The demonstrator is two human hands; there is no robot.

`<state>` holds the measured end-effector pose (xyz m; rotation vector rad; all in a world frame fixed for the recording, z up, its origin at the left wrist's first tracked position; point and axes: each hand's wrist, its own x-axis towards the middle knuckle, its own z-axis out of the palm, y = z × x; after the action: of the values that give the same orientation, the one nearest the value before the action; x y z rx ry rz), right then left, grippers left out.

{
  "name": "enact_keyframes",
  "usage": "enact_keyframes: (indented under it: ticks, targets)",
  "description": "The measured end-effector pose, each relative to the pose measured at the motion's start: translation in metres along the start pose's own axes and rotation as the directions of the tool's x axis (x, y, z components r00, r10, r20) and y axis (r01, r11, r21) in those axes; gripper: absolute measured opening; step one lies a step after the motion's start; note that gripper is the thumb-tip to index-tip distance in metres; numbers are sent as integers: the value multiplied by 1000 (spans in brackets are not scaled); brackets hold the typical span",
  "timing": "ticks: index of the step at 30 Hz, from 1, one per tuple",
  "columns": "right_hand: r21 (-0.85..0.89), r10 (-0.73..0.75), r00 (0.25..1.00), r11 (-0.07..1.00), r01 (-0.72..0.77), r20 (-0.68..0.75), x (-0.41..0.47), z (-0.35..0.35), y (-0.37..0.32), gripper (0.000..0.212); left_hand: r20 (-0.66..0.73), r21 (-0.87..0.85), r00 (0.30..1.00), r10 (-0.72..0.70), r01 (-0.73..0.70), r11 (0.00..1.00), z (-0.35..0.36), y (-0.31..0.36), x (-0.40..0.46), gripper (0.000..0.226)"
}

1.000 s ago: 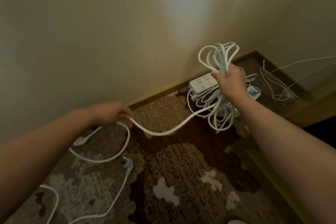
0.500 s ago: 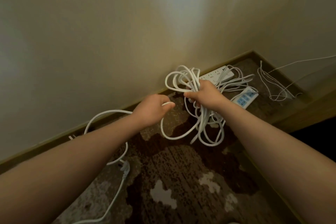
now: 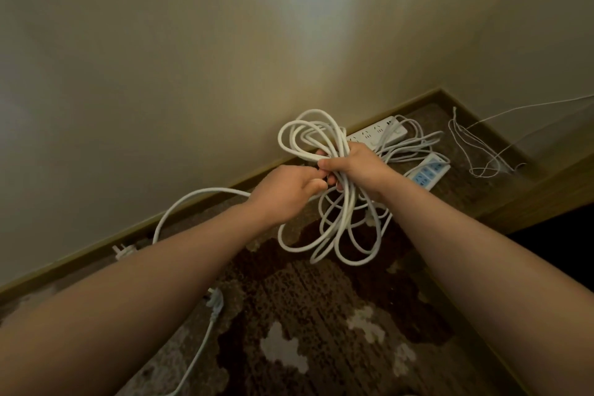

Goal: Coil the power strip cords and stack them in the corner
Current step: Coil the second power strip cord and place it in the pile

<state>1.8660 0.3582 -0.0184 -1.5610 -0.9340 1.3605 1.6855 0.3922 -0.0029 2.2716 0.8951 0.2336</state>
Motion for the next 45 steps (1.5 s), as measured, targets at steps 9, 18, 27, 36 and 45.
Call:
enact_keyframes:
  ticks: [9,18,27,36,45]
  targets:
    - [7,42,997,999,-42,60,-2,3,5,15,-19,-191,995,-96,91,977,-1,-6,6,26]
    - [-116,-60,994,991,71,95,-9,14,6,30,-83,-177,989,-122,106,979,-6,-17,4,29]
    - [-379,-126,992,919,112,-14,-13,0,5,25,-89,-5,980,-180,180,984,-32,-55,-7,27]
    - [-547,-63,985,825,142,161,-4,18,5,31,-281,54,942,-183,205,977,-38,-56,3,27]
    - [-442,-53,997,897,25,-52,-14,-21,14,27,-172,64,960,-223,237,969,-63,-113,-31,24]
